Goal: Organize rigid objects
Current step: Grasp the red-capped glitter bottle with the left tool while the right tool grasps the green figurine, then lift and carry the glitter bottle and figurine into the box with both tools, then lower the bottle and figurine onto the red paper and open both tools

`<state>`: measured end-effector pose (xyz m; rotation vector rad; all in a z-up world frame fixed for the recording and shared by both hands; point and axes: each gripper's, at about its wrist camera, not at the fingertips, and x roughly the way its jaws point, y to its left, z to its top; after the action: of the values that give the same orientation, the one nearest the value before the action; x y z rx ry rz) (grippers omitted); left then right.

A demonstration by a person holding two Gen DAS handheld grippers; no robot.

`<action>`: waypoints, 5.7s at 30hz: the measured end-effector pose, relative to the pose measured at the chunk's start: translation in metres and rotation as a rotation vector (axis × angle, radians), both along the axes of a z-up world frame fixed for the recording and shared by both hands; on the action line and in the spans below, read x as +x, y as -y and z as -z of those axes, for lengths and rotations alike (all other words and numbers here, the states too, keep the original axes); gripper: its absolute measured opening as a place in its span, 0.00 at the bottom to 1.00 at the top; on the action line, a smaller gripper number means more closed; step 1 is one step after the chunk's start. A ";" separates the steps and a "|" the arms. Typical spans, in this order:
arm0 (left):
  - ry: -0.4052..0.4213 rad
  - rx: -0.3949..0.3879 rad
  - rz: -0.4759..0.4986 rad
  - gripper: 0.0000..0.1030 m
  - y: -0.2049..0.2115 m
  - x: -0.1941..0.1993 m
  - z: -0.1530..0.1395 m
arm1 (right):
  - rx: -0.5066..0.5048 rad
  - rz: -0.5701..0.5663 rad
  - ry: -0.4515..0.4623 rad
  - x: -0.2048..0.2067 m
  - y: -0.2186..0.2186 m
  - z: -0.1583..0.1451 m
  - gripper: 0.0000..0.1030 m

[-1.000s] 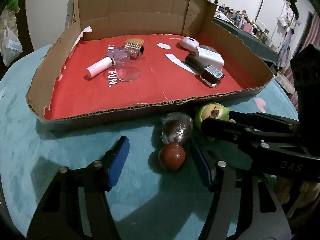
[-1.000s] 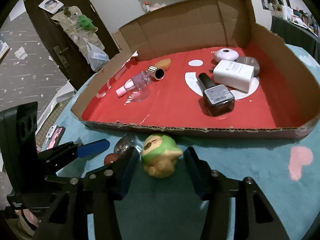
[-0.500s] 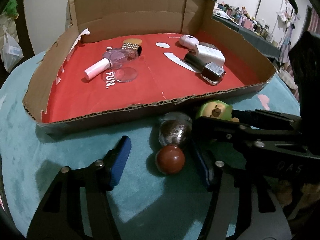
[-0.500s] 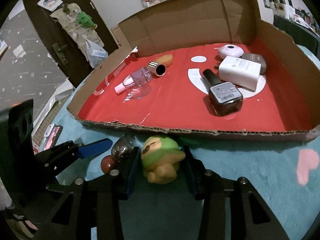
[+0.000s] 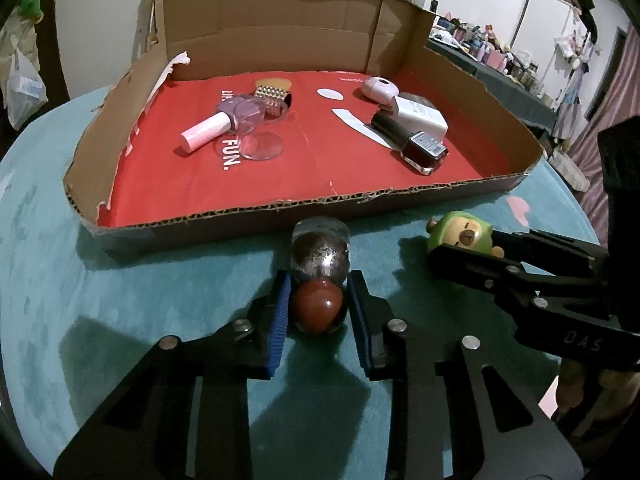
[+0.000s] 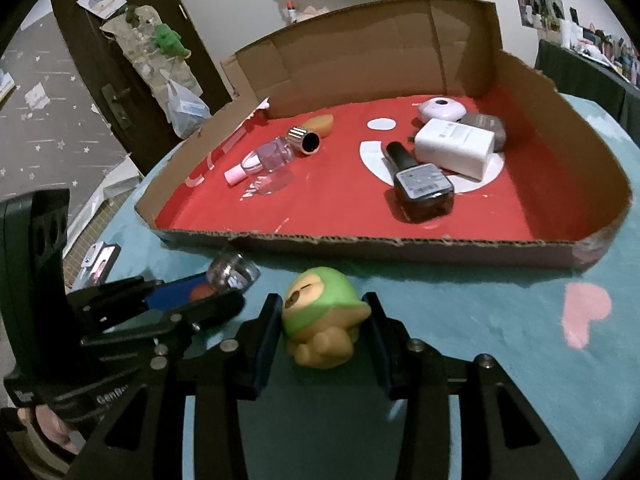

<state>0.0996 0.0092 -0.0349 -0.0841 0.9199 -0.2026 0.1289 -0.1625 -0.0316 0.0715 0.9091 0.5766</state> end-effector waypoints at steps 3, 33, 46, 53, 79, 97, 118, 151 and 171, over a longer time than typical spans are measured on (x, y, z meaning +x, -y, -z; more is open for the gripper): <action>-0.006 0.002 -0.001 0.26 0.000 0.000 0.001 | -0.034 0.009 0.018 -0.003 0.001 -0.001 0.43; 0.010 -0.030 -0.001 0.28 -0.004 -0.017 -0.010 | -0.055 -0.006 0.102 -0.028 0.000 -0.015 0.42; 0.126 -0.035 0.014 0.28 0.001 -0.056 -0.056 | 0.007 -0.018 0.200 -0.069 0.011 -0.066 0.42; 0.175 -0.044 0.008 0.28 0.002 -0.074 -0.072 | 0.021 -0.029 0.252 -0.088 0.013 -0.082 0.42; 0.149 -0.056 0.000 0.28 -0.004 -0.045 -0.073 | -0.003 -0.033 0.225 -0.052 0.006 -0.083 0.42; 0.046 -0.076 0.008 0.28 -0.014 0.030 -0.050 | -0.027 -0.035 0.147 0.015 -0.006 -0.062 0.42; -0.034 -0.047 0.012 0.28 -0.009 0.075 -0.020 | -0.068 -0.053 0.034 0.063 -0.020 -0.020 0.42; -0.035 0.010 -0.047 0.28 -0.013 0.107 -0.007 | -0.204 0.061 0.093 0.089 -0.016 -0.008 0.42; -0.030 0.018 -0.062 0.28 -0.012 0.111 -0.008 | -0.153 0.084 0.077 0.095 -0.013 -0.005 0.40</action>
<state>0.2107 0.0216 -0.0268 -0.0990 0.9480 -0.1362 0.2236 -0.1498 -0.0266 -0.0498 0.8680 0.4278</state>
